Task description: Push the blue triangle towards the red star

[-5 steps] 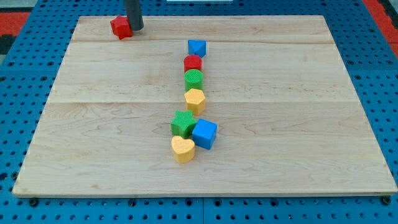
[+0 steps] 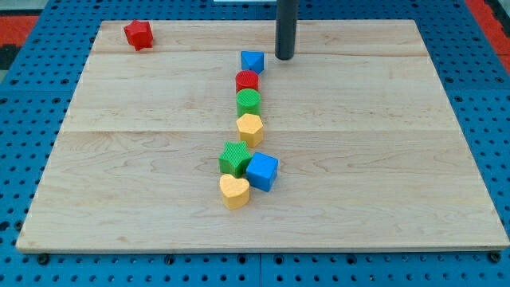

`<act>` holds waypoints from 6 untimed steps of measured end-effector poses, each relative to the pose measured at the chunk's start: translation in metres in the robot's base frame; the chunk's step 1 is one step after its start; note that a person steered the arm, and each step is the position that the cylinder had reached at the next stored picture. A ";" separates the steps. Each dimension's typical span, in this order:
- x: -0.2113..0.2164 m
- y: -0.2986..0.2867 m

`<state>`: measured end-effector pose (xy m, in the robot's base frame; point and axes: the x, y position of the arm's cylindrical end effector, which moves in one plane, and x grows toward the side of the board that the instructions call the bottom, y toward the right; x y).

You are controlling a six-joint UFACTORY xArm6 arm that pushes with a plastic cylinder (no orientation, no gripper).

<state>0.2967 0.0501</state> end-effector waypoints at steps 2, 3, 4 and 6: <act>-0.002 -0.094; 0.003 -0.127; 0.016 -0.155; 0.025 -0.194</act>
